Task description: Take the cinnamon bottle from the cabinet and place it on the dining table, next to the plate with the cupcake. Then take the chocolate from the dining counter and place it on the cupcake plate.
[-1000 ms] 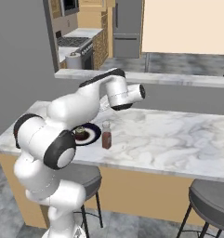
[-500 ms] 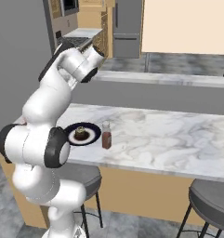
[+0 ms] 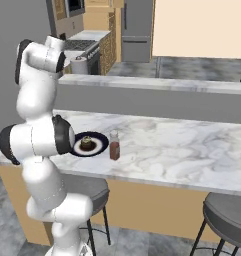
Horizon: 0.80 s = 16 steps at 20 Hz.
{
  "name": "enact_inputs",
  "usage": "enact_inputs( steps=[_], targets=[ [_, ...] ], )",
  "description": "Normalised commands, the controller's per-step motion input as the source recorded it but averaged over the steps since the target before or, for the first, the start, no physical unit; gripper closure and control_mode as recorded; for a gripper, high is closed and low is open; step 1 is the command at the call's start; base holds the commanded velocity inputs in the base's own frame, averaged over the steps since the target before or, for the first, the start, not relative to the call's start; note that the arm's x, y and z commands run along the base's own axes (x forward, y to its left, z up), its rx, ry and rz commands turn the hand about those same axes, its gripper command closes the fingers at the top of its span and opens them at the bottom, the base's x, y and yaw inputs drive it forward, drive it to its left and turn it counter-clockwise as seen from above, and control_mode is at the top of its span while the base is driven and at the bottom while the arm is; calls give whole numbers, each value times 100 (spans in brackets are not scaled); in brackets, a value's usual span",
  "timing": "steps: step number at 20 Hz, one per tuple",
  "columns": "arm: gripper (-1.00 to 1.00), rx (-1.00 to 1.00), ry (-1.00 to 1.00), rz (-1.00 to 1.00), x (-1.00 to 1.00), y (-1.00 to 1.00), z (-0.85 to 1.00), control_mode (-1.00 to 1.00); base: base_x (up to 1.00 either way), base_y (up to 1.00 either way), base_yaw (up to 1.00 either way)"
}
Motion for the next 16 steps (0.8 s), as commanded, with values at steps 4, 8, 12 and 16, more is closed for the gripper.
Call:
enact_inputs(
  steps=[4,8,12,16],
  targets=[
    [-100,-33,-23,21,0,100,-42,-100,0,0,0],
    [-100,-32,-30,5,10,89,-82,-100,0,0,0],
    [-100,-2,-2,5,49,47,-38,-100,0,0,0],
    [-100,1,0,12,6,51,-55,-100,0,0,0]
  ],
)
